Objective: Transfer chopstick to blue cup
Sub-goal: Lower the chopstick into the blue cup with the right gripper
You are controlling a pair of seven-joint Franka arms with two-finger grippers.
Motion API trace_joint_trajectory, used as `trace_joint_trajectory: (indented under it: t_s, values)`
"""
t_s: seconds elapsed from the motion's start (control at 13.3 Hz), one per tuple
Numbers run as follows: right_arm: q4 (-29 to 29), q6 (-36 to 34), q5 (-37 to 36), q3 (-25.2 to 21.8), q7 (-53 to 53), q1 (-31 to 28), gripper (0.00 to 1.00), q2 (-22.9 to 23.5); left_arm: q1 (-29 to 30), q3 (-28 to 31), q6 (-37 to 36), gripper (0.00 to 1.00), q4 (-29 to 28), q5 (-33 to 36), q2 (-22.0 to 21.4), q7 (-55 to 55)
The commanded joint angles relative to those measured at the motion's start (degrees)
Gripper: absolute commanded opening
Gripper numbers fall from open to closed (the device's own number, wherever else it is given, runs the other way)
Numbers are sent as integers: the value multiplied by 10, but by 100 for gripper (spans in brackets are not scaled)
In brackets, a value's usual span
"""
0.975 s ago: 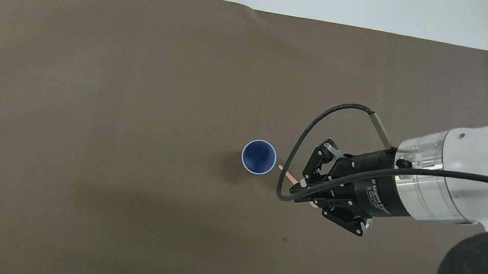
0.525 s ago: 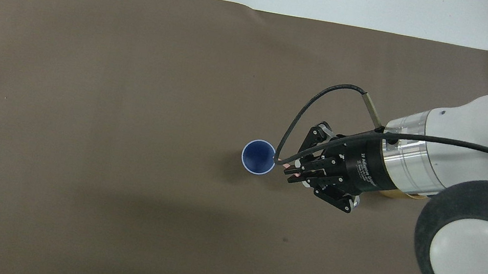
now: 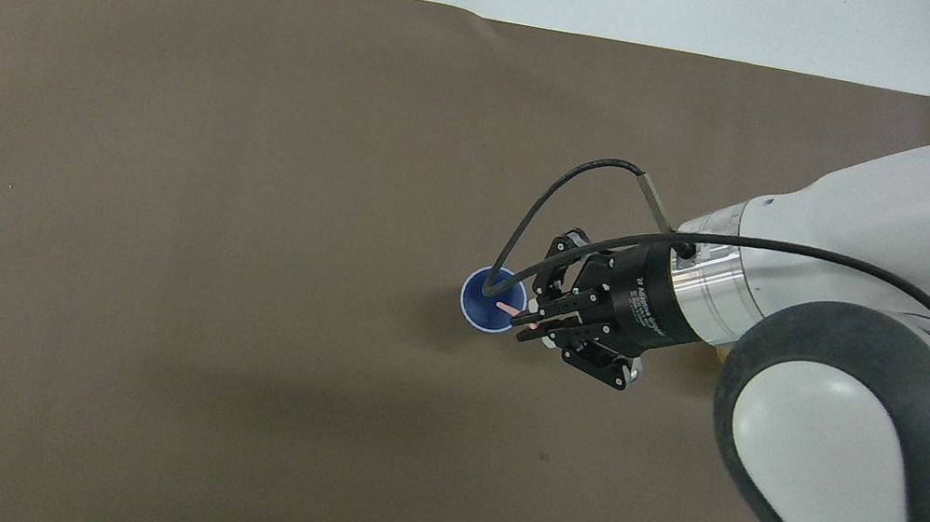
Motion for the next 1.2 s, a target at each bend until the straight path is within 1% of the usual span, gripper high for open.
trace_joint_trajectory:
  t_s: [0.0,0.22,0.38,0.6,0.75,0.9,0.97,1.12]
  values:
    - [-19,25,8,2,10,-1,0,-3,2,2,-8,100,3,0,-5,1]
    - [-61,83,3,2,-10,7,0,-1,3,2,-4,100,3,0,-5,0]
    - [-74,112,3,2,-10,15,0,0,2,1,-3,100,3,0,-4,-4]
    - [-75,125,-28,2,-14,15,0,13,3,1,-2,100,1,-1,-5,-8]
    - [-75,126,-32,1,-14,16,0,14,3,1,15,100,0,-1,-4,-38]
    - [-77,126,-45,2,-15,16,0,14,3,1,9,100,-1,-8,-6,-51]
    - [-77,127,-46,2,-15,16,7,14,3,1,6,100,-1,-8,-6,-49]
    - [-69,127,-46,2,-12,15,62,20,-1,1,6,100,-1,-8,-6,-49]
